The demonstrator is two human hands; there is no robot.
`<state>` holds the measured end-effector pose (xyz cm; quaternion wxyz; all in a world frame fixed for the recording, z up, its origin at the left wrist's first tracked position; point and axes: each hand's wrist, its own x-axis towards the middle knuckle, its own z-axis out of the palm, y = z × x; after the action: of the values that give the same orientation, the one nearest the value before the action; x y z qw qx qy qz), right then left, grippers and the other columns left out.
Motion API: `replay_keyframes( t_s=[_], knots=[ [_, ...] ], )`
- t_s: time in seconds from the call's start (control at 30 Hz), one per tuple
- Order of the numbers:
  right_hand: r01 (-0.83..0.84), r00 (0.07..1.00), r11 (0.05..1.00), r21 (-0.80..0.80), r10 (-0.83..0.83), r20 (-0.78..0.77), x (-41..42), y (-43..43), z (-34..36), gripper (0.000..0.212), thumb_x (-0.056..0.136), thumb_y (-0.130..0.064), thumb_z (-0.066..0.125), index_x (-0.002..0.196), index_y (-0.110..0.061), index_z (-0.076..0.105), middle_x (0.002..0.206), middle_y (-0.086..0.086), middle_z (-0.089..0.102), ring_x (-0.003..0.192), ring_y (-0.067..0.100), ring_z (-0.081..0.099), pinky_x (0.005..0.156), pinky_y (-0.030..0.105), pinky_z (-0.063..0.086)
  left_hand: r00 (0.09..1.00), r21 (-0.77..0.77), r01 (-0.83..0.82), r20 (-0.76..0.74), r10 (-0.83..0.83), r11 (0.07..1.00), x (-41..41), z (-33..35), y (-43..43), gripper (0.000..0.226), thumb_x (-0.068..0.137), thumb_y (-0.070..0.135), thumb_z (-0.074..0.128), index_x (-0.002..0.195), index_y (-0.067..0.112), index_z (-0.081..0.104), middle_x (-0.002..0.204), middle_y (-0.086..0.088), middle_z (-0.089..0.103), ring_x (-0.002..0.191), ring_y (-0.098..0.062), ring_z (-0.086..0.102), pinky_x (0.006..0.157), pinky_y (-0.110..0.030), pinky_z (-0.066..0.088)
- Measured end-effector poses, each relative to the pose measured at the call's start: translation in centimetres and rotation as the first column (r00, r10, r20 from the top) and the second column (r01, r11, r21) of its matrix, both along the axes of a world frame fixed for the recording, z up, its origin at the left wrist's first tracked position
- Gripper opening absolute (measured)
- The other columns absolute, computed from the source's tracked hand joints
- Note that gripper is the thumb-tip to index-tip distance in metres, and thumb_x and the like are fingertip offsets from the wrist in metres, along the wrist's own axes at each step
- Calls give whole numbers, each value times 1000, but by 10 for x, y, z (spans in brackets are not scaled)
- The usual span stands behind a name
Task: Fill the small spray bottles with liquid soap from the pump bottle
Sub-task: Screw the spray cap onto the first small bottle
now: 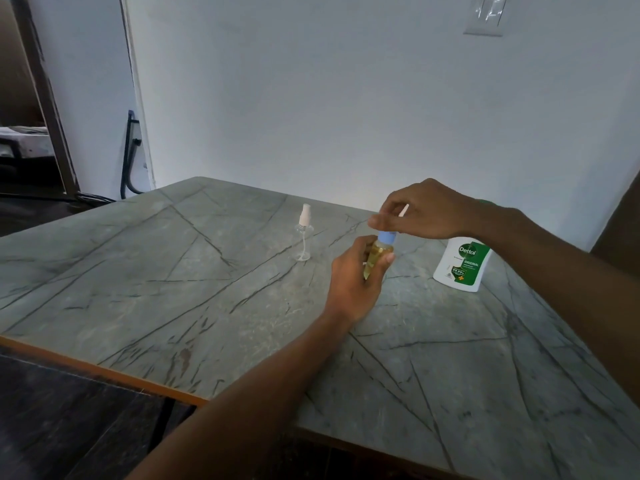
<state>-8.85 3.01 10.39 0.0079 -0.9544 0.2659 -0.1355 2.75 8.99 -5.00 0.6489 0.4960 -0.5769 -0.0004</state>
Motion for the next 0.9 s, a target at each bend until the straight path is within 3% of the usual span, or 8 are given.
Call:
replay_keyframes(
  t_s=[0.07,0.2,0.3,0.47,0.57,0.67,0.77,0.9],
  knots=[
    [-55,998,991,125,55,-1,-4,2,6,35,79,-58,68,102,-31,70,98,-15,70,82,-1,65,74,19,47,1000,25,3,-15,-3,1000,0,1,1,41,93,44,55,118,12,58,94,3,67,82,-10,64,72,-26,56],
    [-102,986,991,88,113,-125,-4,-4,6,22,81,-25,78,102,-28,73,95,-15,71,88,2,63,80,20,47,1000,22,-16,22,16,1000,0,1,0,37,95,41,55,118,13,57,92,3,66,79,-10,63,70,-27,55],
    [-72,993,997,26,74,-88,0,-8,-2,13,80,-20,77,91,-26,73,80,-17,67,75,3,61,68,14,42,998,-9,-13,54,13,1000,0,-1,-1,33,95,35,57,116,10,59,89,0,67,76,-11,63,68,-27,55],
    [-45,994,996,-77,37,-103,5,-12,-11,5,82,-22,74,85,-17,75,67,-12,65,58,5,55,62,22,42,996,-30,-18,82,21,999,0,-1,0,29,96,31,58,115,8,60,85,0,68,73,-10,63,65,-23,52],
    [-81,990,989,-120,66,-126,5,-13,-7,30,86,-47,67,76,-18,70,63,-9,63,56,4,53,59,24,41,996,-32,10,91,-7,999,-2,-1,0,30,98,32,54,118,10,58,88,-2,69,77,-12,65,67,-31,56],
    [-109,980,985,-136,84,-179,7,-13,-6,64,77,-74,42,69,-13,61,57,-2,56,51,10,45,56,23,38,996,-36,42,83,-39,998,-2,-2,-1,31,99,34,49,122,13,55,90,-4,69,79,-15,67,67,-36,58],
    [-116,968,985,-129,82,-238,9,-15,-11,65,82,-72,34,54,-14,44,51,1,44,47,13,34,57,23,34,998,-20,43,47,-42,999,-1,-3,-3,33,99,34,49,123,12,55,92,-4,69,80,-17,67,68,-39,58],
    [-124,980,986,-114,103,-170,10,-20,-13,61,96,-49,49,48,-14,35,45,0,30,44,14,25,51,20,28,994,7,90,-62,-89,996,-1,-2,-1,33,96,36,55,118,12,60,91,-1,70,82,-17,68,71,-41,58]
  ],
)
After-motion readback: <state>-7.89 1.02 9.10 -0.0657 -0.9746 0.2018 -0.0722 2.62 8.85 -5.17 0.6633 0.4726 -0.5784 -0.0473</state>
